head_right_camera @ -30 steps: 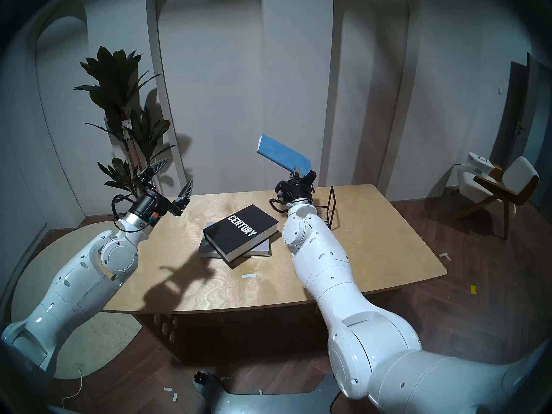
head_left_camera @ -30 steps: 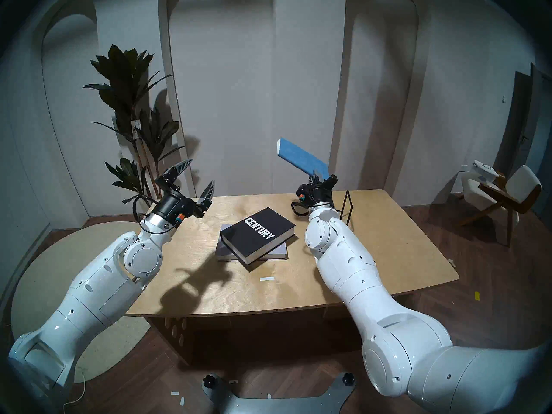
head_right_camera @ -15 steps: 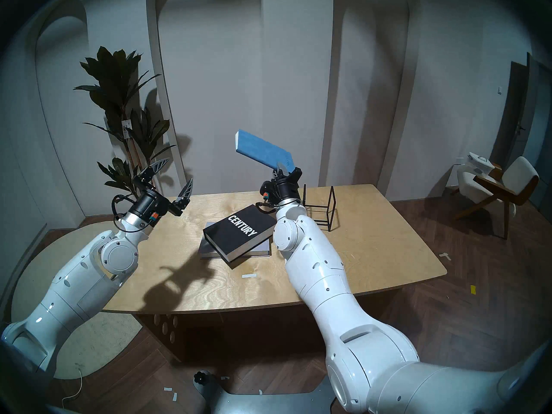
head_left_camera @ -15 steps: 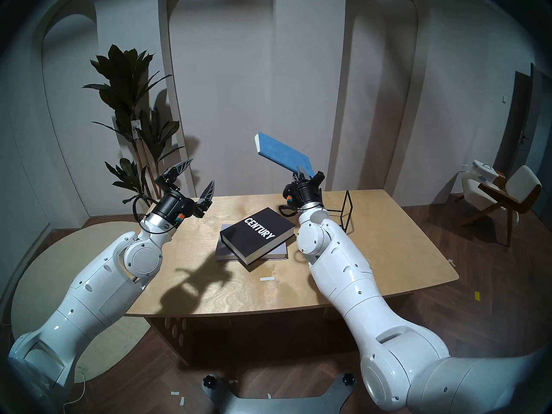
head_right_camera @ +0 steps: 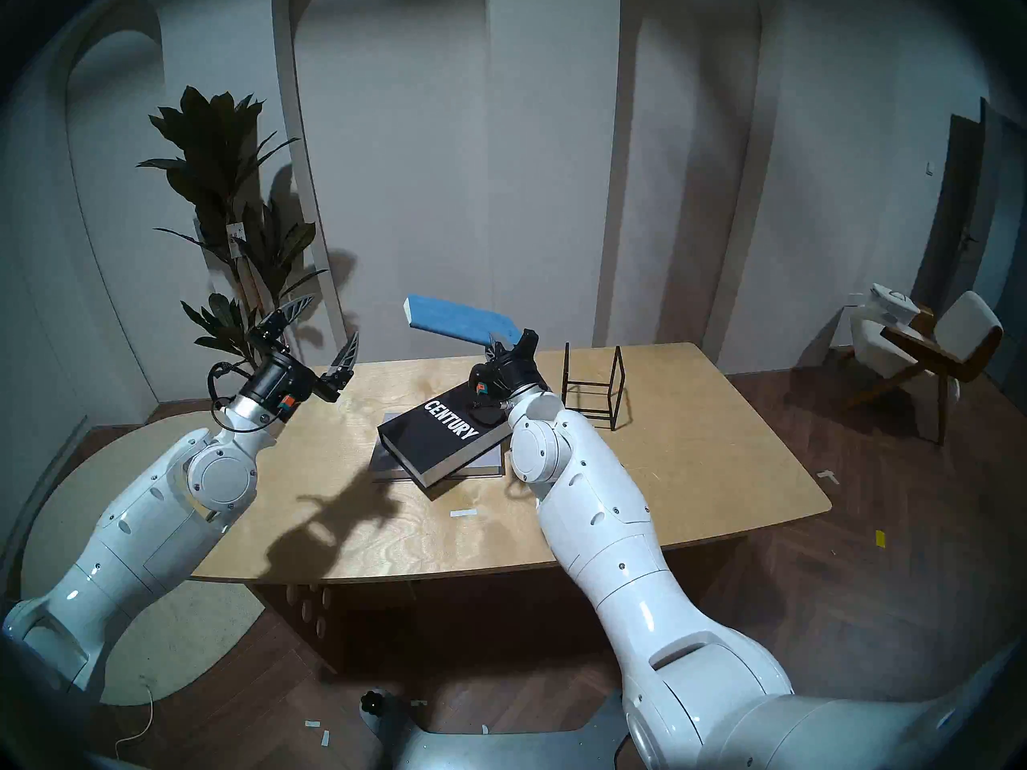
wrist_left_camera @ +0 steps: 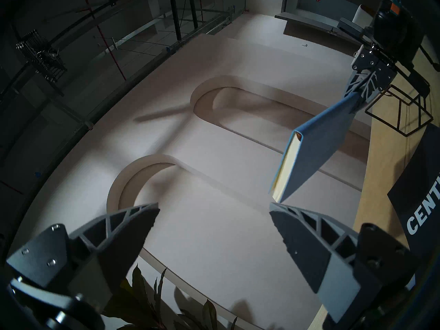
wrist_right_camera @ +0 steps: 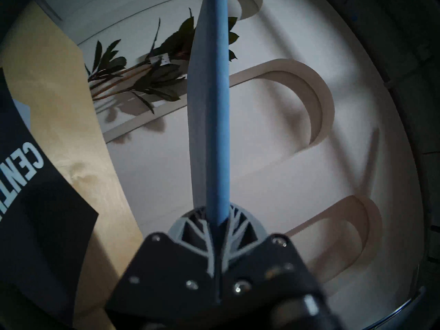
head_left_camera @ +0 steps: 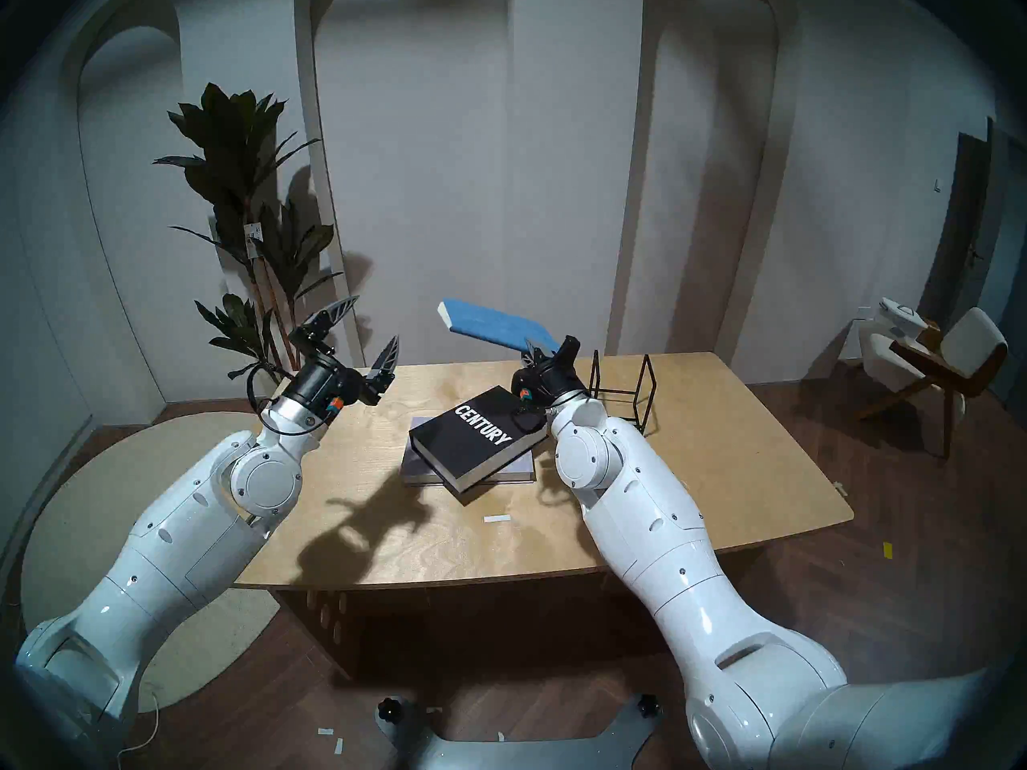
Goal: Stack the books into one stack
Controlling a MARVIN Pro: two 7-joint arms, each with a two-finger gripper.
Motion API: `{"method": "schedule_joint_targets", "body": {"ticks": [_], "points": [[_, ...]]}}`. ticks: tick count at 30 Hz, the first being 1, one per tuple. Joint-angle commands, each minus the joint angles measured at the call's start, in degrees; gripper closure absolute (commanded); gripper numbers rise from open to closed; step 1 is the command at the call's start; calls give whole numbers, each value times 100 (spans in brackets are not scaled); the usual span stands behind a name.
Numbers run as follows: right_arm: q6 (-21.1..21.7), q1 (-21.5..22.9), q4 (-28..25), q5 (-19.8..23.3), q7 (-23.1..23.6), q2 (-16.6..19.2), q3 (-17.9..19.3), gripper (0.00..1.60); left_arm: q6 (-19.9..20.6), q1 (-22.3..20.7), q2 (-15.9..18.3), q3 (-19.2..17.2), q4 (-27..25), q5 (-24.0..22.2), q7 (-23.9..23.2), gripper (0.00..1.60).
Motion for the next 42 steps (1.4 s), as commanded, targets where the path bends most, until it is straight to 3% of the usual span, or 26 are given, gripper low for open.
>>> {"method": "schedule_joint_targets", "body": {"ticks": [1,13,15,20,28,29,30,31,33,42], "points": [[57,-114,-665,59,725,89,-115,160,2,-103,-11,-54,-75,-2,27,0],[798,-414,-1309,233,2235,484,-400,160,14,-105,-13,-56,-82,-1,31,0],[1044,-423,-1367,256,2678,524,-429,160,19,-104,-14,-57,-85,0,33,0],[1136,-388,-1269,285,3017,491,-405,160,22,-104,-14,-57,-86,0,33,0],[1306,-377,-1234,255,3044,435,-397,160,21,-104,-13,-56,-86,0,34,0],[1386,-373,-1255,242,3115,424,-400,156,21,-104,-13,-56,-86,0,34,0],[1439,-375,-1301,210,3229,458,-429,85,22,-104,-13,-56,-86,0,34,0],[1483,-408,-1352,310,3345,435,-375,0,22,-104,-13,-56,-86,0,34,0],[1661,-455,-1519,149,3458,515,-447,0,21,-104,-13,-56,-86,0,34,0],[1986,-651,-2288,326,4195,579,-335,0,19,-105,-12,-54,-84,-1,34,0]]}}
